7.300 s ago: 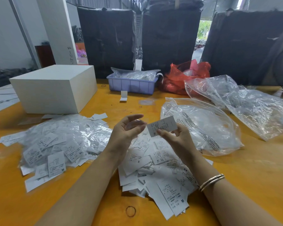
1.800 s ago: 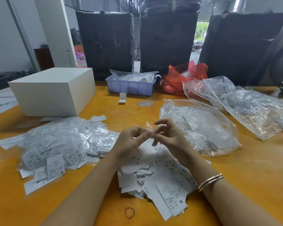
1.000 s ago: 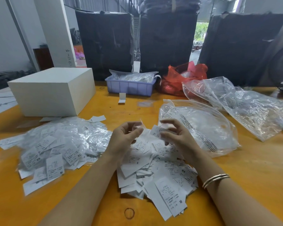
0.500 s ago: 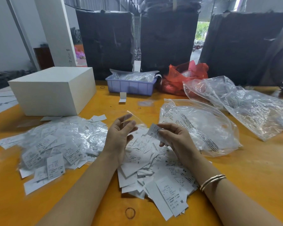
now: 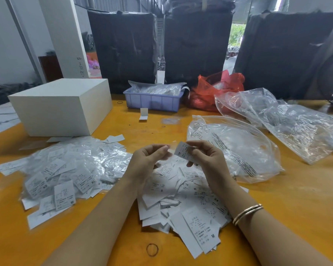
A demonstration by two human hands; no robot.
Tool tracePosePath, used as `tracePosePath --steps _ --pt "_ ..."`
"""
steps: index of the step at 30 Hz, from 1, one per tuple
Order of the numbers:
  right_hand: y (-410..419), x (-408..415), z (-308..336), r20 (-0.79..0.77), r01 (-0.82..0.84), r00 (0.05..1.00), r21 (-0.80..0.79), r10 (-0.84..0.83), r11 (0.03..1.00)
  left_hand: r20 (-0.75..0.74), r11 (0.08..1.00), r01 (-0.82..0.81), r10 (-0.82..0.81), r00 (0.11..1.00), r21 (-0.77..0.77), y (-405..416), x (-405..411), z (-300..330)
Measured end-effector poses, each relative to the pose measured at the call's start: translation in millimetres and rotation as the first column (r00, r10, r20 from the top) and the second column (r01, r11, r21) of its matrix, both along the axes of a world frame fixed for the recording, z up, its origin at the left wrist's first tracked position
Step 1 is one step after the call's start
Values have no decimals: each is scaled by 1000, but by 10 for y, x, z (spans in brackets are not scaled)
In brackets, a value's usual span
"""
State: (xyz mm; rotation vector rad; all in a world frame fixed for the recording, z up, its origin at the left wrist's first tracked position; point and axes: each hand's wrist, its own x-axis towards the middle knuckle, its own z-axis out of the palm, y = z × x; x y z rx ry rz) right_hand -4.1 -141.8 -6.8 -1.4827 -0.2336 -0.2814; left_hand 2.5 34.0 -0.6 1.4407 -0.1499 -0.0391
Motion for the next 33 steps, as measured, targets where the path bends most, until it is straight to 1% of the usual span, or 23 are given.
tracePosePath --steps 3,5,8,12,18,22,24,28,31,33 --pt "-11 24 20 16 59 998 168 -63 984 21 1000 -30 31 999 -2 15 20 -12" --pt "-32 38 37 38 86 995 225 -97 971 22 999 -37 37 999 -11 18 35 -22" --pt "-41 34 35 67 85 993 189 -99 978 30 999 -31 31 999 -24 10 40 -34" --pt "1 12 29 64 68 995 122 -77 990 45 999 -23 25 999 -37 1 44 -46" --pt "61 -27 48 44 34 998 109 -39 994 73 999 -16 19 997 -31 9 62 -75" --pt "65 -32 59 24 28 999 144 -32 989 111 998 -12 19 994 -63 -9 67 -70" --pt "66 -35 49 21 15 1000 104 -18 994 129 998 -12 19 991 -55 -14 63 -69" --pt "77 -49 28 42 -39 998 -37 41 999 163 1000 -10 11 987 -7 -16 49 -62" --pt "75 -47 33 81 -50 995 -158 64 986 188 998 -11 0 982 58 -26 39 -57" --pt "76 -44 34 92 -45 994 -198 65 979 202 995 -13 -8 979 103 -40 26 -55"
